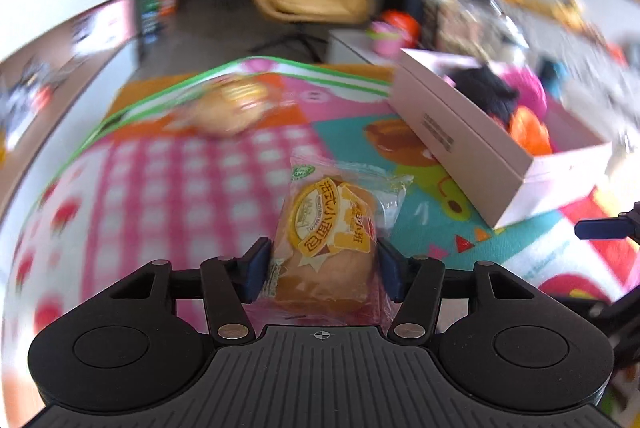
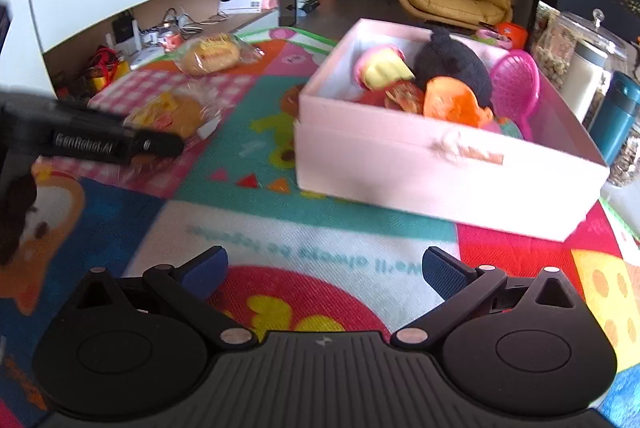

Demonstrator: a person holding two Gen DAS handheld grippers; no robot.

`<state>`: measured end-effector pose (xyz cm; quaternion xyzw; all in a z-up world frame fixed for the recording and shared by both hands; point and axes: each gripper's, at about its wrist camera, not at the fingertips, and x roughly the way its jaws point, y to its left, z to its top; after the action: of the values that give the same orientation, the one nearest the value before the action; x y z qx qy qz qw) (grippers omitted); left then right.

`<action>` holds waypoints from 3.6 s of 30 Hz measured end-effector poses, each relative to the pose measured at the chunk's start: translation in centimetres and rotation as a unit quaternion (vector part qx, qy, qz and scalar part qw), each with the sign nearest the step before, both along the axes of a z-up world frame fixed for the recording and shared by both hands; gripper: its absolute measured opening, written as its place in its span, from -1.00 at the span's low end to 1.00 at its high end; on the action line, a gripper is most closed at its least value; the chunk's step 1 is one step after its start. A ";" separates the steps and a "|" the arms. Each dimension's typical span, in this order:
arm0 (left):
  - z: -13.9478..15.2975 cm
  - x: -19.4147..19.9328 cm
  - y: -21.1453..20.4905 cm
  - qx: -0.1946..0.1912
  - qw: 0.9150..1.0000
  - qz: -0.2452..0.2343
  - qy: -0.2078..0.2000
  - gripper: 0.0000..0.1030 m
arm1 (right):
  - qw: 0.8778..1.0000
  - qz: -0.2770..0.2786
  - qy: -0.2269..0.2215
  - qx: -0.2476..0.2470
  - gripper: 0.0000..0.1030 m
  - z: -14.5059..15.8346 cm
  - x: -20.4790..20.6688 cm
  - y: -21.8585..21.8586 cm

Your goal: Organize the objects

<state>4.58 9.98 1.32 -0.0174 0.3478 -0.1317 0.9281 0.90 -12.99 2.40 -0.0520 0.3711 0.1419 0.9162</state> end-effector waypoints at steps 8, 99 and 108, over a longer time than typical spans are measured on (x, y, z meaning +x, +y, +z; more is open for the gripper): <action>-1.0 -4.8 2.6 -0.083 0.992 0.084 -0.039 0.17 | 0.991 0.108 -0.016 0.082 1.00 9.8 9.0 7.1; 1.0 -9.2 -3.8 -0.052 0.991 0.120 -0.012 0.16 | 0.998 0.040 0.030 0.034 1.00 0.0 -4.8 -6.2; 1.9 -8.3 -5.3 -0.010 0.994 0.105 -0.020 0.16 | 0.997 0.069 0.021 0.010 1.00 0.4 -2.2 -4.4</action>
<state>-3.73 4.66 3.25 -0.0608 0.3239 -0.0377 0.9434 -1.26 -17.43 2.85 -0.0648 0.3847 0.2094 0.8966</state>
